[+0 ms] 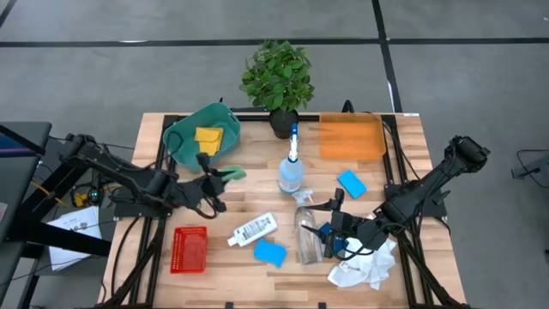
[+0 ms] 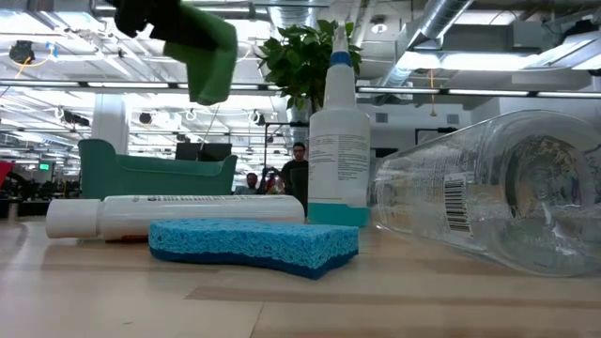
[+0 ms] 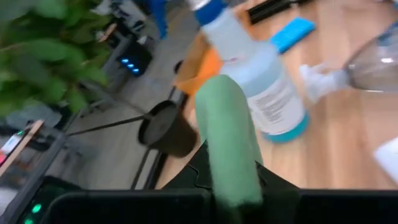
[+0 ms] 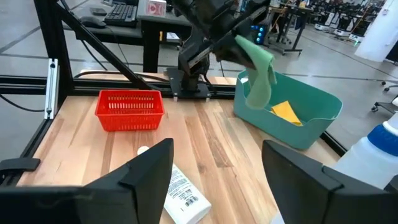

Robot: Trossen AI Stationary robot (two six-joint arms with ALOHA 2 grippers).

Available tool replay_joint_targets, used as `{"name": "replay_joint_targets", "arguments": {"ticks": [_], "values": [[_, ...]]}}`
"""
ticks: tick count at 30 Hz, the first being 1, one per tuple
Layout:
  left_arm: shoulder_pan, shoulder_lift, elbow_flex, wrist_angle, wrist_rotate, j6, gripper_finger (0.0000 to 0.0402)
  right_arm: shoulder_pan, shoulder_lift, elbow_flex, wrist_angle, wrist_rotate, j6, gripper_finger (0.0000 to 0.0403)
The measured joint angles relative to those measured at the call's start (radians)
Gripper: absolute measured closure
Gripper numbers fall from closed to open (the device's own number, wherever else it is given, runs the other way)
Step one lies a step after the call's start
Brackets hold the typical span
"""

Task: Pick & Place Kitchen Items
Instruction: Put the green towel into the green bin

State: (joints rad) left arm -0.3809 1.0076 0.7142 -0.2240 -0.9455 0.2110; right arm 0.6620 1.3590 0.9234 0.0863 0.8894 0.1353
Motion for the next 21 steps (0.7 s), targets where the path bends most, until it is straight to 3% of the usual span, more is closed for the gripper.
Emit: {"name": "replay_joint_targets", "arguments": {"ticks": [10, 21], "values": [[0.028, -0.160, -0.111, -0.020, -0.127, -0.042, 0.0400, 0.006, -0.014, 0.000, -0.070, 0.002, 0.018, 0.0163], [0.293, -0.257, -0.218, -0.019, -0.201, -0.123, 0.0399, 0.102, -0.178, 0.000, -0.510, 0.086, 0.376, 0.0163]]}}
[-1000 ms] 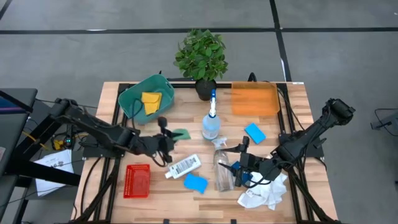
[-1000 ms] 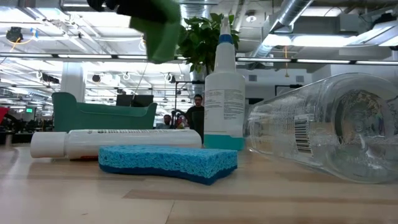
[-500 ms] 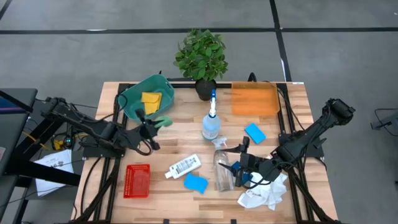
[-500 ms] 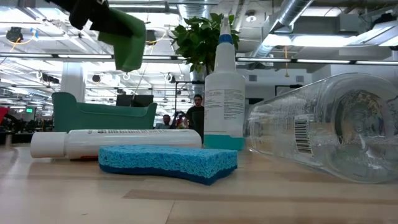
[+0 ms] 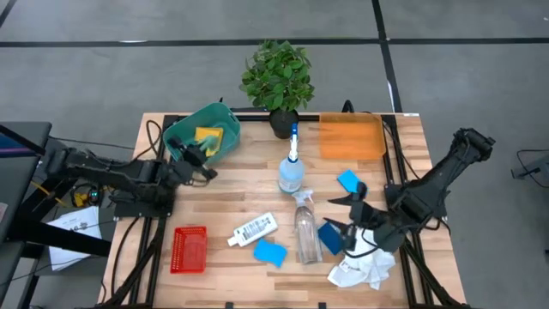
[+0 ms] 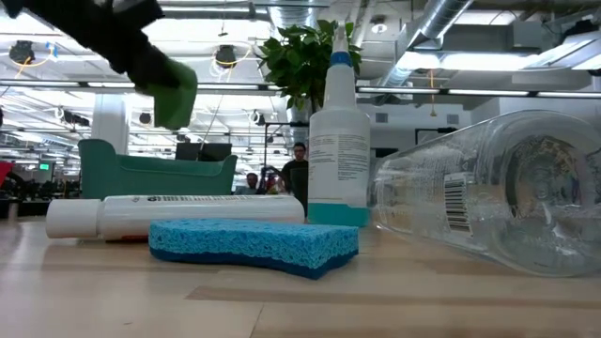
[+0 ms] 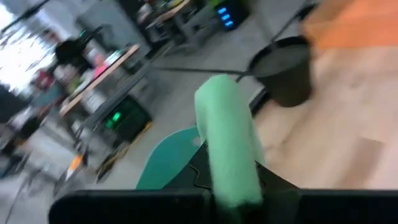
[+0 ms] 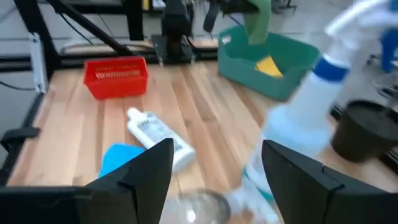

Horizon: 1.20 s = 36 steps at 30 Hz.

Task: Pick & Place Kitchen Items
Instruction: Put the green towel into the green bin

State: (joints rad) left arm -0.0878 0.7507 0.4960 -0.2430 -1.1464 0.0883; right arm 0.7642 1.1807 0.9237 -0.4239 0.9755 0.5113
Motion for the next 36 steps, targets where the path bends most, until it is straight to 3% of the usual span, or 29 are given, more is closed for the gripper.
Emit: {"name": "replay_joint_targets", "arguments": {"ticks": [7, 13, 20, 31, 36], "values": [[0.210, -0.021, -0.066, 0.044, 0.116, -0.023, 0.0400, 0.067, -0.003, 0.000, -0.066, 0.124, 0.092, 0.0163], [0.391, -0.023, -0.131, 0.216, 0.322, 0.063, 0.0398, 0.075, -0.002, 0.000, -0.059, 0.126, 0.118, 0.0163], [0.567, -0.023, -0.171, 0.302, 0.515, 0.093, 0.0398, 0.072, 0.029, 0.000, -0.022, 0.127, 0.121, 0.0163], [0.747, -0.009, -0.173, 0.316, 0.725, 0.098, 0.0398, 0.075, 0.056, -0.001, 0.000, 0.126, 0.182, 0.0163], [0.794, 0.046, -0.173, 0.313, 0.737, 0.098, 0.0399, 0.071, 0.083, -0.003, 0.001, 0.126, 0.181, 0.0163]]}}
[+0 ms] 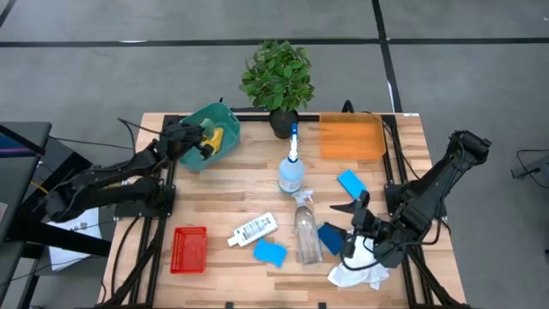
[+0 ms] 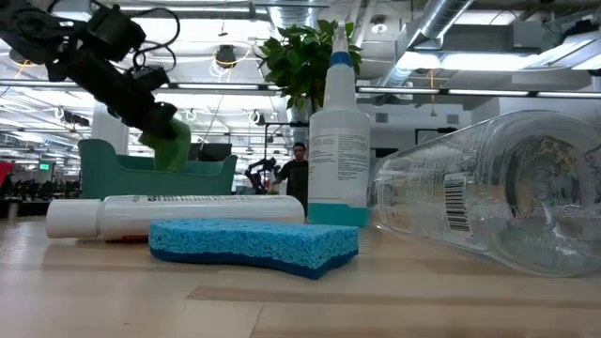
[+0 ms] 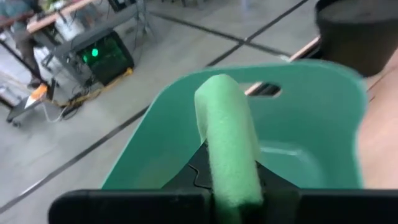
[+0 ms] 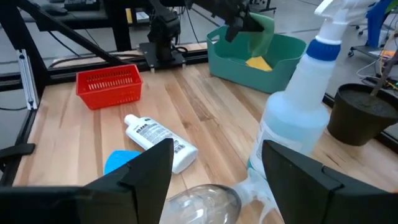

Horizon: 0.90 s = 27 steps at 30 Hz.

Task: Pick & Place Kitchen Items
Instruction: Put the green towel into the green bin

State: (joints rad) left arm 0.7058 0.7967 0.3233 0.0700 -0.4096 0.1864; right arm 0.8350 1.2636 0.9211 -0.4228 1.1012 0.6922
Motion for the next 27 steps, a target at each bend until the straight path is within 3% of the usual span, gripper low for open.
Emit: {"name": "replay_joint_targets", "arguments": {"ticks": [9, 18, 24, 27], "values": [[0.023, 0.087, 0.000, 0.041, 0.043, -0.005, 0.0399, 0.002, -0.008, 0.000, 0.001, 0.000, -0.003, 0.0163], [0.023, 0.093, 0.000, 0.045, 0.038, -0.016, 0.0393, 0.002, -0.008, 0.000, 0.001, 0.000, -0.012, 0.0163], [0.022, 0.093, 0.000, 0.043, -0.077, -0.037, 0.0368, 0.002, -0.008, 0.000, 0.001, 0.000, -0.015, 0.0163], [0.021, 0.093, 0.000, 0.043, -0.082, -0.047, 0.0347, 0.002, -0.008, 0.000, 0.001, 0.000, -0.014, 0.0163]]}}
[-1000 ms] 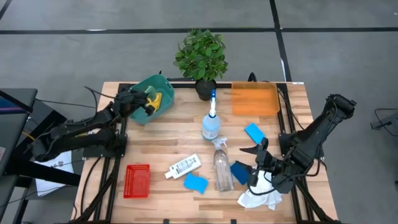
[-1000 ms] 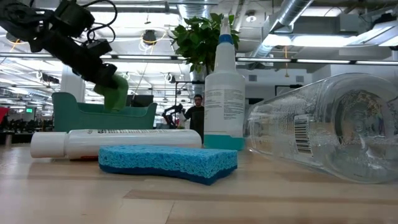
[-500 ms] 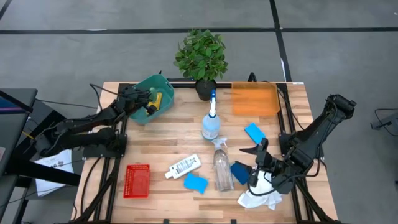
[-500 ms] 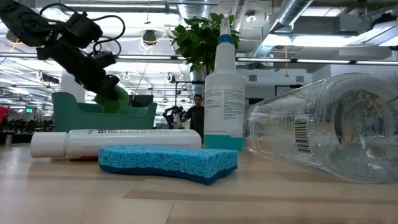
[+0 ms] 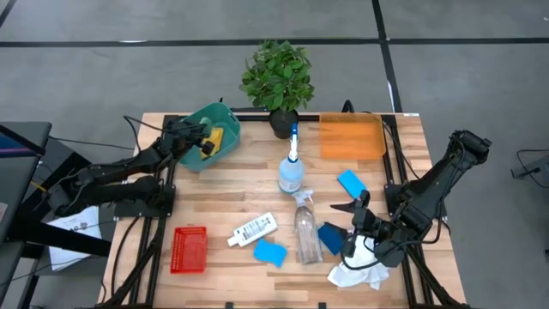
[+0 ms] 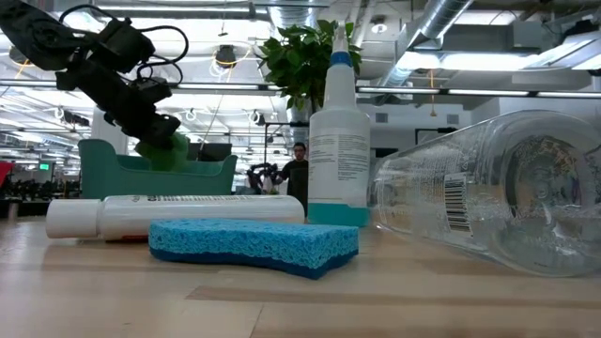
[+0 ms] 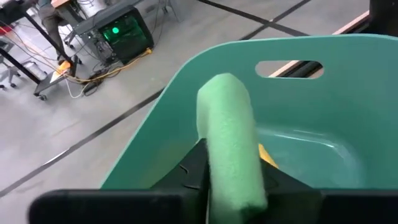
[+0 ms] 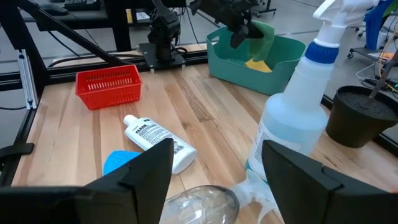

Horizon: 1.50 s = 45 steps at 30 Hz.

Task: Pick & Place Kitchen Items
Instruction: Put the green towel into the green bin, then put the blue sponge into the red bin

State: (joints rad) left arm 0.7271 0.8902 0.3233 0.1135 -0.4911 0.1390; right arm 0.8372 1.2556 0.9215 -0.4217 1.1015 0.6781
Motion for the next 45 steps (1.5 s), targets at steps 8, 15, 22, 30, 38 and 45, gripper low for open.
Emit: {"name": "replay_joint_targets", "arguments": {"ticks": [8, 15, 22, 30, 38, 45], "values": [[-0.009, 0.000, 0.000, 0.000, 0.000, -0.013, 0.0276, 0.000, 0.000, 0.000, 0.000, 0.000, 0.002, 0.0163], [-0.012, -0.008, 0.000, 0.003, -0.002, -0.024, 0.0213, 0.000, 0.000, 0.000, 0.000, 0.000, 0.001, 0.0163], [-0.035, -0.046, 0.000, 0.009, -0.002, -0.024, 0.0176, 0.000, 0.000, 0.000, 0.000, 0.000, 0.002, 0.0163], [-0.104, -0.142, 0.000, 0.019, 0.006, -0.024, 0.0176, 0.000, 0.000, 0.000, -0.001, 0.000, 0.002, 0.0163], [-0.165, -0.241, 0.000, 0.031, 0.162, -0.017, 0.0192, 0.000, 0.000, 0.000, -0.004, 0.000, 0.003, 0.0163], [-0.199, -0.288, 0.000, 0.031, 0.281, -0.008, 0.0204, 0.000, 0.000, 0.000, -0.004, 0.000, 0.003, 0.0163]]}}
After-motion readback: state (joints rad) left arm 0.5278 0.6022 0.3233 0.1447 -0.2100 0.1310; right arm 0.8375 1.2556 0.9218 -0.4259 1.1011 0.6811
